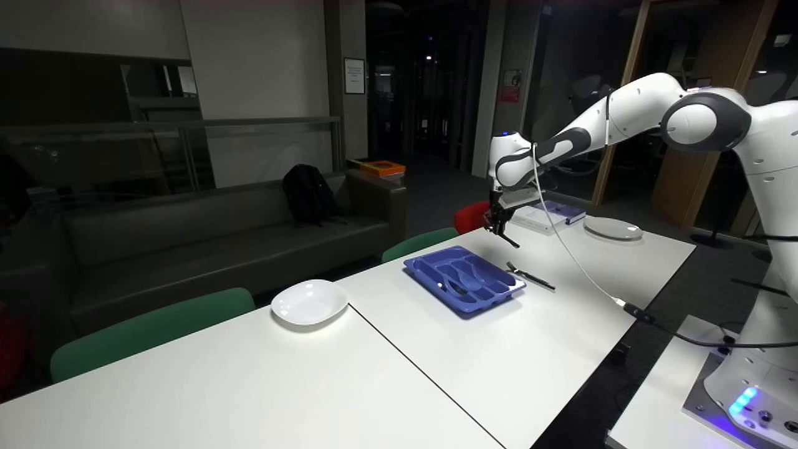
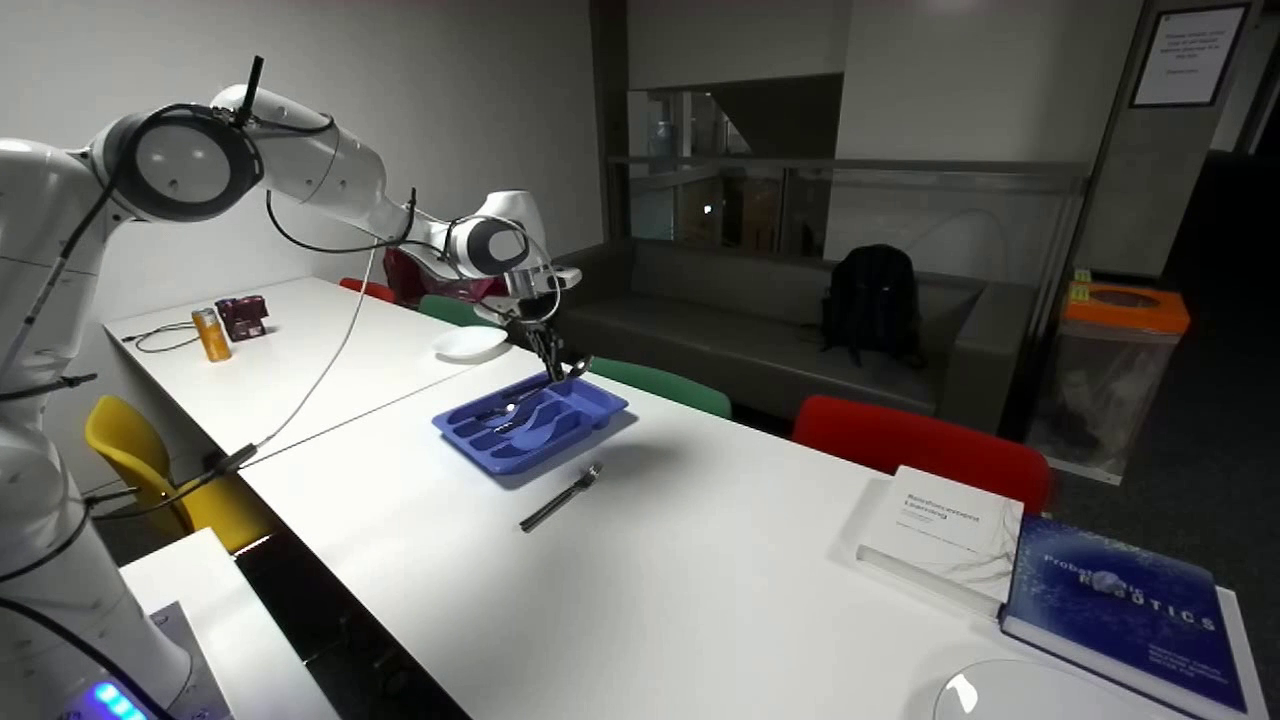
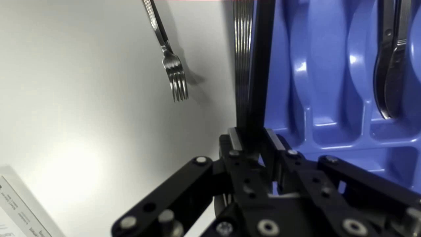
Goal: Pick the cutlery in the rack and put them on the table
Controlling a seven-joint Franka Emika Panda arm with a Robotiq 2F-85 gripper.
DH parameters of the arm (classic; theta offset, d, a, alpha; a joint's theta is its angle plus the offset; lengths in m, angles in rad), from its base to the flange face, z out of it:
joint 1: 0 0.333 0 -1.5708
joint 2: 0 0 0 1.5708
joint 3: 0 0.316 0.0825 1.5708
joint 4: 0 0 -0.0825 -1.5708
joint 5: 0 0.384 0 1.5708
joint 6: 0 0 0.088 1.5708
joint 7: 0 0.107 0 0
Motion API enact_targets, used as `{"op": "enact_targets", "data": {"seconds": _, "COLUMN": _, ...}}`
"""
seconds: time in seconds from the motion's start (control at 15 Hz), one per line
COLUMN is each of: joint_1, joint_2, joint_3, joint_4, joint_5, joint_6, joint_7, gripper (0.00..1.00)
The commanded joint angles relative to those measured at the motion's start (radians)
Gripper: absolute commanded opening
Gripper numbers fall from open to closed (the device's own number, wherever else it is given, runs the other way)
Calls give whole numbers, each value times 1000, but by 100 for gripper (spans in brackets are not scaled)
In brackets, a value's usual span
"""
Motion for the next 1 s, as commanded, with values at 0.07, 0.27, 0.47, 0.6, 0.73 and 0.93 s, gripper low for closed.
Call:
{"op": "enact_targets", "data": {"seconds": 0.07, "joint_1": -90, "joint_2": -106, "joint_3": 34, "joint_4": -157, "joint_5": 56, "joint_6": 51, "joint_7": -107, "gripper": 5}}
{"op": "enact_targets", "data": {"seconds": 0.27, "joint_1": -151, "joint_2": -129, "joint_3": 54, "joint_4": -217, "joint_5": 124, "joint_6": 69, "joint_7": -218, "gripper": 5}}
{"op": "enact_targets", "data": {"seconds": 0.47, "joint_1": -192, "joint_2": -134, "joint_3": 64, "joint_4": -254, "joint_5": 199, "joint_6": 90, "joint_7": -280, "gripper": 5}}
{"op": "enact_targets", "data": {"seconds": 0.6, "joint_1": -167, "joint_2": -73, "joint_3": 43, "joint_4": -187, "joint_5": 154, "joint_6": 58, "joint_7": -234, "gripper": 22}}
{"op": "enact_targets", "data": {"seconds": 0.73, "joint_1": -167, "joint_2": -67, "joint_3": 44, "joint_4": -186, "joint_5": 153, "joint_6": 58, "joint_7": -233, "gripper": 22}}
{"op": "enact_targets", "data": {"seconds": 0.93, "joint_1": -161, "joint_2": -62, "joint_3": 46, "joint_4": -183, "joint_5": 153, "joint_6": 58, "joint_7": -232, "gripper": 22}}
